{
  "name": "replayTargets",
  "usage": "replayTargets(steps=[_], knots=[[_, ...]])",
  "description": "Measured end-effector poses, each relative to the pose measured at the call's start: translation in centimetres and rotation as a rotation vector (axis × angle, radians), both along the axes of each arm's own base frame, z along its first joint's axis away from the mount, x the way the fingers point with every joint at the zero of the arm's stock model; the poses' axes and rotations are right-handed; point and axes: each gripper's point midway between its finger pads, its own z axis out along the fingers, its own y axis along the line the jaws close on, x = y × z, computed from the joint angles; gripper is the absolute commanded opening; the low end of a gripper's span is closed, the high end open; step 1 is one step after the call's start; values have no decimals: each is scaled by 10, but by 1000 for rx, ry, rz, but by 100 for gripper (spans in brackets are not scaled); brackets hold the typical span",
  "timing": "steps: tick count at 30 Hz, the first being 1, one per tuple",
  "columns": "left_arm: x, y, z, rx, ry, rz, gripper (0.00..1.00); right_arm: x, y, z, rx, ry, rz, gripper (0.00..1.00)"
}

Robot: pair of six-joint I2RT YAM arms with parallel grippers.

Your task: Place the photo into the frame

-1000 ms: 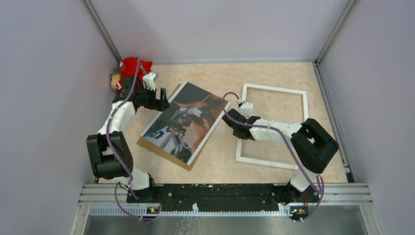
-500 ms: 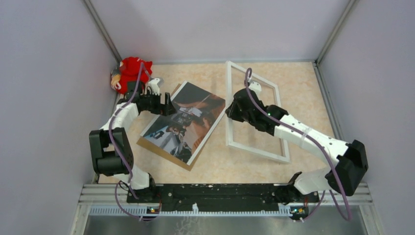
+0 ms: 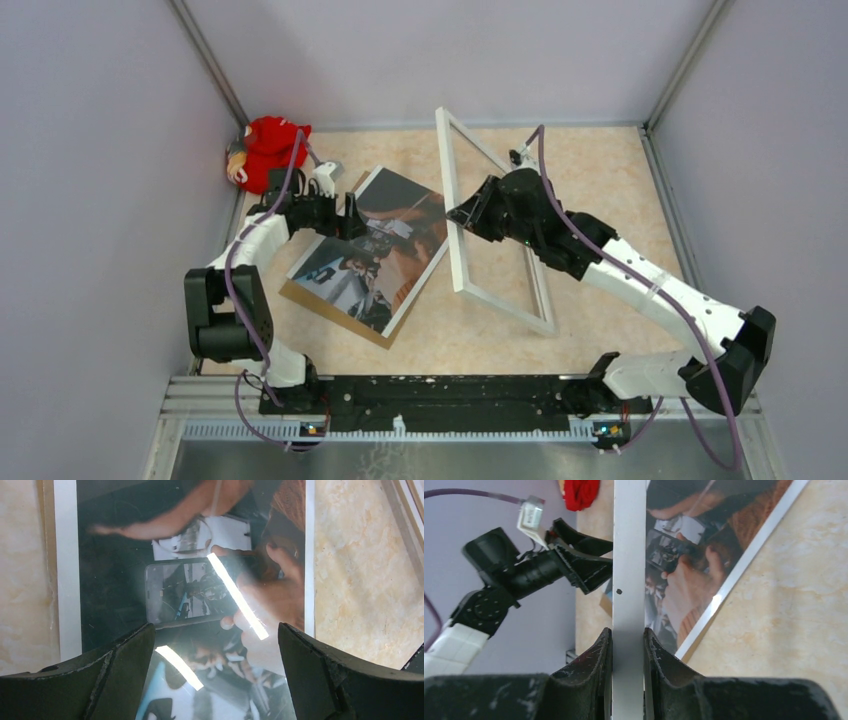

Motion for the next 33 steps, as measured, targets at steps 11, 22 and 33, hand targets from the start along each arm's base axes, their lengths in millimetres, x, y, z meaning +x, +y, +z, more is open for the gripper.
replayTargets(steps=[11,22,33], knots=[[-1,-1,5,-7,-14,-3,99,-10,8,59,238,-11,4,0],[0,-3,14,-16,-45,-9,99,-2,-20,41,429,27,-62,0],[0,-27,27,-36,-54,-50,99,1,-59,53,519,15,-125,37]])
